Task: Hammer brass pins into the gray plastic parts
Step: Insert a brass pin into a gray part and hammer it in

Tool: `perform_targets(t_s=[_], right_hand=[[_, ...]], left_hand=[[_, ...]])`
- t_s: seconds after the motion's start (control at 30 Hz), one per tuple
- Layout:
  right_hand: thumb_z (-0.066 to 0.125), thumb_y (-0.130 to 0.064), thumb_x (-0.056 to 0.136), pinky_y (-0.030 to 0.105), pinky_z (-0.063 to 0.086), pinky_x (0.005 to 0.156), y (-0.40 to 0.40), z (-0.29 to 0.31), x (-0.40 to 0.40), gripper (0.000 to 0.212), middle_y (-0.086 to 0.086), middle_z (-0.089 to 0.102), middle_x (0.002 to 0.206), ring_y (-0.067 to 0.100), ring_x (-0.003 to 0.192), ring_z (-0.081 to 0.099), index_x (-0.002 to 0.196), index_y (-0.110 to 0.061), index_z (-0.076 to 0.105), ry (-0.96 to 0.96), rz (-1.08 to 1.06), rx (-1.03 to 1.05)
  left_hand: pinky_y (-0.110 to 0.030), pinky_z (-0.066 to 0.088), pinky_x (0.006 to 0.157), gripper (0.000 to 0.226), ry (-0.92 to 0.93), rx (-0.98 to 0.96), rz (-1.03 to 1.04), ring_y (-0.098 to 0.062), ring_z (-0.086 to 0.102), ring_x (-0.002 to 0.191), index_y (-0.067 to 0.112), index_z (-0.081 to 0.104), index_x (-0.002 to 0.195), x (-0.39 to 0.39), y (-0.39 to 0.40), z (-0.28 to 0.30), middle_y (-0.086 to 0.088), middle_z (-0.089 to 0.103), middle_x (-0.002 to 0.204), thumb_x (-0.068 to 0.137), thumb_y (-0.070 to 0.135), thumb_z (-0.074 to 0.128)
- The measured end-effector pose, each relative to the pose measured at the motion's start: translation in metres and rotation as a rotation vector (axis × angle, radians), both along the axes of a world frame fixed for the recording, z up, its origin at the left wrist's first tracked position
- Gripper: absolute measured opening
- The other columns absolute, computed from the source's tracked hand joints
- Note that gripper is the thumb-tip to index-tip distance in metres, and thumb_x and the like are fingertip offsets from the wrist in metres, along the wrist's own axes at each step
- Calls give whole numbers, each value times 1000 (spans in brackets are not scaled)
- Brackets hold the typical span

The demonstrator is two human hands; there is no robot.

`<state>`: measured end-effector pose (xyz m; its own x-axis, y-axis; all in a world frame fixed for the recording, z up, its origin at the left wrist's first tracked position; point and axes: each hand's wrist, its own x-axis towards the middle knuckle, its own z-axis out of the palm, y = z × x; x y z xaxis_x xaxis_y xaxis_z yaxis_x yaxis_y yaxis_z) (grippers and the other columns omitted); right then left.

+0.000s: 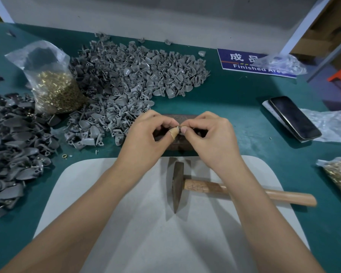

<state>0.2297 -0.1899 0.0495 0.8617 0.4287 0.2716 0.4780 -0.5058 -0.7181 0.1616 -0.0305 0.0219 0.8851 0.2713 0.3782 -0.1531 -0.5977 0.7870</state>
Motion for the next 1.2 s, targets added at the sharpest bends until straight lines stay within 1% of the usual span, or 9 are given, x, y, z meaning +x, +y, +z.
perform_targets(t_s=[0.3, 0.43, 0.53, 0.6, 0.7, 0.87, 0.97, 1.13, 1.2], right_hand=[[80, -11, 86, 25, 49, 77, -3, -3, -1, 13, -6, 71, 86, 8, 85, 64, 94, -20, 84, -18, 35, 85], [73, -15, 95, 14, 46, 81, -28, 0, -20, 17, -5, 69, 101, 9, 93, 64, 111, -16, 79, -127, 24, 120], [67, -29, 98, 13, 44, 78, -64, -1, -50, 13, -18, 67, 97, 9, 89, 62, 105, -25, 77, -178, 112, -55], [69, -41, 94, 24, 48, 82, -82, -6, -70, 21, -19, 64, 102, 9, 95, 61, 110, -28, 75, -136, 223, -232], [73, -32, 92, 42, 51, 81, -94, -18, -83, 31, -6, 60, 108, 20, 96, 58, 122, -22, 70, -236, 265, -430], [44, -39, 100, 38, 54, 60, -95, -5, -80, 32, -8, 54, 111, 20, 74, 63, 123, -26, 62, -354, 254, -600], [38, -41, 103, 22, 47, 62, -100, 12, -70, 23, -25, 56, 110, 5, 82, 60, 125, -43, 47, -233, 154, -497], [40, -50, 105, 18, 34, 50, -76, 30, -52, 18, -1, 48, 67, 9, 53, 39, 111, -49, 57, 132, -26, -82], [45, -45, 106, 17, 31, 46, -66, 33, -45, 17, -4, 42, 60, 8, 49, 33, 107, -50, 61, 187, -58, -51]], left_hand=[[-20, 41, 79, 7, 20, 5, 14, -9, 54, 90, 26, 76, 98, -1, -2, 3, 9, 60, 91, 91, 25, 74], [-15, 38, 82, 6, 37, 19, 9, -5, 53, 93, 30, 74, 95, -1, -1, 3, 13, 57, 92, 92, 25, 73], [-13, 36, 81, 6, 54, 32, 12, -2, 52, 95, 34, 72, 93, -2, -1, -1, 17, 55, 92, 92, 29, 73], [-14, 38, 80, 6, 45, 11, 16, -2, 53, 94, 33, 74, 92, 0, 1, -2, 15, 56, 91, 91, 27, 75], [-15, 38, 78, 7, 33, -12, 8, -2, 54, 91, 32, 77, 93, 2, 3, -3, 14, 58, 91, 90, 26, 76], [-20, 42, 81, 8, 37, -11, 3, -4, 54, 92, 31, 78, 95, 1, 2, -2, 14, 58, 92, 90, 25, 76], [-20, 42, 83, 7, 41, 4, 9, -5, 52, 95, 31, 77, 94, 1, 2, -1, 14, 58, 92, 90, 26, 75], [-33, 47, 85, 4, 43, 73, 0, -10, 51, 95, 28, 76, 95, 0, 2, 3, 13, 57, 92, 92, 27, 73], [-36, 48, 84, 5, 34, 115, -7, -9, 50, 94, 27, 76, 96, -2, 3, 3, 14, 56, 90, 93, 28, 72]])
